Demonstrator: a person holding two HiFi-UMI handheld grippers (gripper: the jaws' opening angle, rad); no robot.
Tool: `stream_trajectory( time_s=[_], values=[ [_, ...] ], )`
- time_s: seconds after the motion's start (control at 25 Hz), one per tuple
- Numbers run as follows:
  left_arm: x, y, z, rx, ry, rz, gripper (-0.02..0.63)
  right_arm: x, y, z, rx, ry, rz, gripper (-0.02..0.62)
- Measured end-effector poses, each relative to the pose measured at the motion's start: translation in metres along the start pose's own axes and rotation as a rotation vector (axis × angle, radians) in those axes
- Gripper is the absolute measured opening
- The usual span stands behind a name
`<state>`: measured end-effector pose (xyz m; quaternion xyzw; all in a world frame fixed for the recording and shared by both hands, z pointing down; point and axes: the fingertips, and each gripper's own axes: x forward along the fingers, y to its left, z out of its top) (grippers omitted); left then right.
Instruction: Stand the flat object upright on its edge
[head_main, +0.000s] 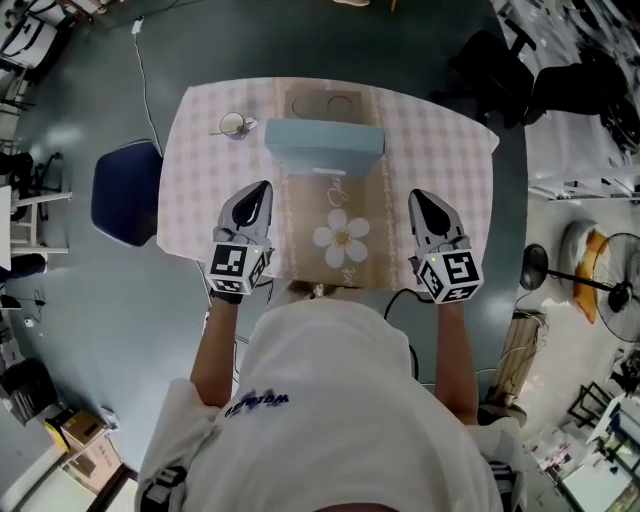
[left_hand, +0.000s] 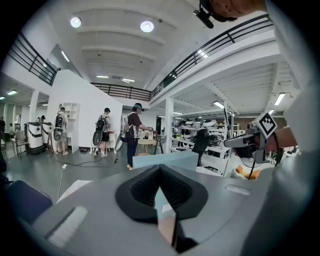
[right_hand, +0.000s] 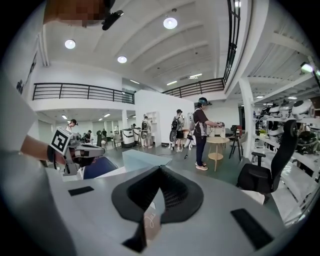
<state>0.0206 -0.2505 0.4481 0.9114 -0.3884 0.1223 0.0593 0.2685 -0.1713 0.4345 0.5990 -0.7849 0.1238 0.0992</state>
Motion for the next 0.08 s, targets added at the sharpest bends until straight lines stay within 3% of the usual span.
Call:
stream_trajectory(
  time_s=[0.08],
  values=[
    [0.0037,-0.0035,0.0021,0.004,-0.004,0.002,0.002,-0.0021,-0.0074,-0.0029,0.004,0.007,-0.002,0.003]
  ],
)
